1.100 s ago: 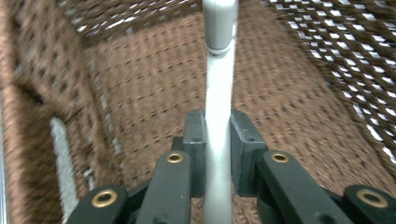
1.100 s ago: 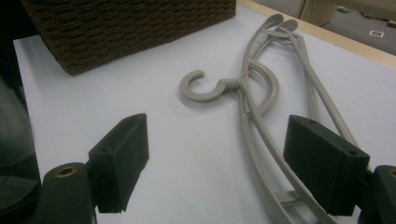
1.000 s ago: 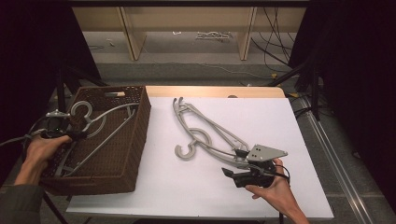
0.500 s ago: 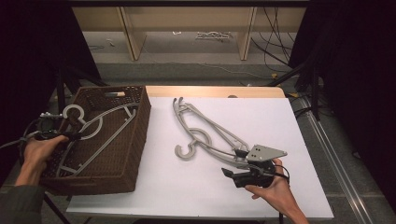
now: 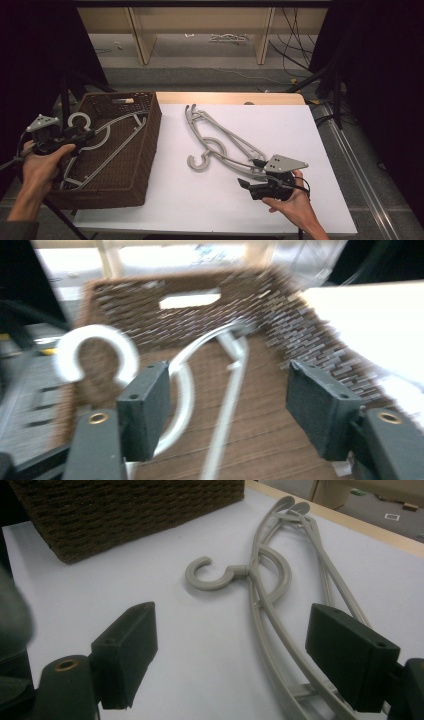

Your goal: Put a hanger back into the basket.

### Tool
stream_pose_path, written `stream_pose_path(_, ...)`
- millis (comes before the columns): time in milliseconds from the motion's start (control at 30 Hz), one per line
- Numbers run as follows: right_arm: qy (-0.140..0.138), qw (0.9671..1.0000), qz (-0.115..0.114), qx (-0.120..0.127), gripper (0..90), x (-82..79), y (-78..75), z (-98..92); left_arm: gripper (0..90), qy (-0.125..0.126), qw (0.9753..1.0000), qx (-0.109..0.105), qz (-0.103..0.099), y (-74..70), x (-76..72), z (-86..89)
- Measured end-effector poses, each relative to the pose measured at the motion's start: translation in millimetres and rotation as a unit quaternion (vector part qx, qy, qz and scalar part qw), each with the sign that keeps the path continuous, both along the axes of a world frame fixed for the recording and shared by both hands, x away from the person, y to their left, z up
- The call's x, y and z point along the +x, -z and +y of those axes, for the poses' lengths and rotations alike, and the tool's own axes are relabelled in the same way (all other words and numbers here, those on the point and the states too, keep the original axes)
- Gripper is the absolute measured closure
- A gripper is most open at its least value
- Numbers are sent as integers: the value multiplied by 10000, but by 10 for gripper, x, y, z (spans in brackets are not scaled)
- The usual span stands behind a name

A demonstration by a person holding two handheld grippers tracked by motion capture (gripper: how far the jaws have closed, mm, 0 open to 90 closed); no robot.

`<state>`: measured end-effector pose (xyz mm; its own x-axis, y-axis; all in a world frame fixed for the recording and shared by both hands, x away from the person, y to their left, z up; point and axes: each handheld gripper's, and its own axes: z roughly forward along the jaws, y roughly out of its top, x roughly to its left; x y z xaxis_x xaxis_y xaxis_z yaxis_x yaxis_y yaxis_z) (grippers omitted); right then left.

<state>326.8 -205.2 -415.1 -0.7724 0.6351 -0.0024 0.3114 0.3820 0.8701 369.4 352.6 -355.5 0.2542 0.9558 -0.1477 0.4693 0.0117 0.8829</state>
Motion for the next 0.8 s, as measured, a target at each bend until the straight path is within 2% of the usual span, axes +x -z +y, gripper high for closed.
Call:
stream_pose_path(100, 22, 10000, -9, 50, 215, -1, -8, -1, 255, 401, 9989, -148, -165, -26, -78, -218)
stream_pose_path(233, 90, 9999, -75, 105, 211, 3, -10, -10, 173, 705, 9956, -438, -445, -64, -201, -483)
stream_pose_path(300, 151, 9997, -80, 159, 204, 7, -4, -19, 173, 890, 9923, -593, -626, -90, -270, -626)
stream_pose_path(400, 173, 9996, -23, 219, 197, 5, -3, -22, 168, 1193, 9878, -570, -828, -107, -372, -864)
stream_pose_path(433, 196, 9995, -45, 256, 197, 3, -1, -19, 168, 1327, 9855, -567, -890, -101, -398, -945)
stream_pose_path(533, 207, 9991, -96, 358, 187, 2, -6, -20, 168, 1605, 9809, -443, -1003, -68, -476, -1178)
stream_pose_path(600, 226, 9989, -93, 404, 179, 1, -8, -26, 169, 1731, 9784, -411, -1049, -18, -521, -1319)
stream_pose_path(700, 193, 9985, -241, 462, 168, 14, 13, -25, 169, 2013, 9722, -432, -1114, 74, -568, -1507)
stream_pose_path(733, 182, 9985, -121, 504, 167, 8, 17, -21, 163, 2090, 9698, -429, -1180, 108, -582, -1559)
stream_pose_path(767, 205, 9986, -132, 467, 167, 8, 15, -30, 155, 2157, 9677, -406, -1242, 144, -598, -1603)
stream_pose_path(800, 210, 9986, -127, 478, 166, 8, 18, -30, 158, 2219, 9665, -397, -1225, 181, -611, -1643)
